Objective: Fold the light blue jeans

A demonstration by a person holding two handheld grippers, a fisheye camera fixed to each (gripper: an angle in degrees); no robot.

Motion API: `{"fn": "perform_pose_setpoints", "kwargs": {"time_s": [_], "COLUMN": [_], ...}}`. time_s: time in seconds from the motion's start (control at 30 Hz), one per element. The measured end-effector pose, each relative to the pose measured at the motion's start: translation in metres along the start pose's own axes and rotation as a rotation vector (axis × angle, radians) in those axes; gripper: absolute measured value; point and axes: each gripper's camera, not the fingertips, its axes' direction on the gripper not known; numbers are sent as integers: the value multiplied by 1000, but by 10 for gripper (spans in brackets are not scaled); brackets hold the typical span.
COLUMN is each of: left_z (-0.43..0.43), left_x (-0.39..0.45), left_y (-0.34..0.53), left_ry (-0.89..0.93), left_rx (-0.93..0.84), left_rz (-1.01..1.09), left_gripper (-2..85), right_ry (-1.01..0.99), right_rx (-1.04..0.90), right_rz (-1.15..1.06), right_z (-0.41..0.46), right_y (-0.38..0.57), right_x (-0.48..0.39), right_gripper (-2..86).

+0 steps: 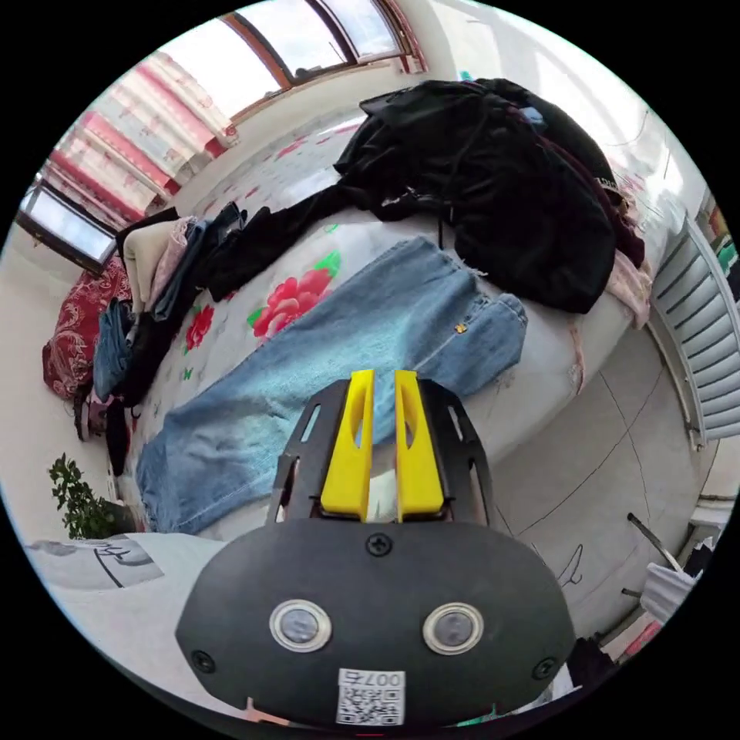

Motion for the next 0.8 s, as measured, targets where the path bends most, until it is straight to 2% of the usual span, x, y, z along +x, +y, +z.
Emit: {"fn": "perform_pose_setpoints", "kwargs": {"time_s": [0.07,0.2,0.33,0.4,0.57,0.7,0.8], "left_z": [-18,-54,-41,-10,39,53,64], "left_x": [2,18,50,65,72,61,61], "left_y": [2,-14,-51,-76,-100,-105,-110], "left_ry": [-70,-68,-60,-72,-187,-161,-159], "left_rx": [18,107,137,78,-47,-49,-59], "left_rz": [28,142,235,255,228,201,184], "left_gripper": [-10,-10,-10,-10,-10,-10,-10], "right_ry": [-84,-303,-387,-368,-394,-347,-387], "right_rx": [2,-98,-231,-353,-598,-598,-655], "right_rz": [-166,-546,-800,-902,-957,-1153,-1137], "right_z": [-3,31,89,134,182,152,144], "right_y": [-23,-68,-85,-87,-71,-39,-42], "right_x": [-53,-197,-323,-391,-454,-459,-457], "right_gripper": [47,62,74,76,65,53,51]}}
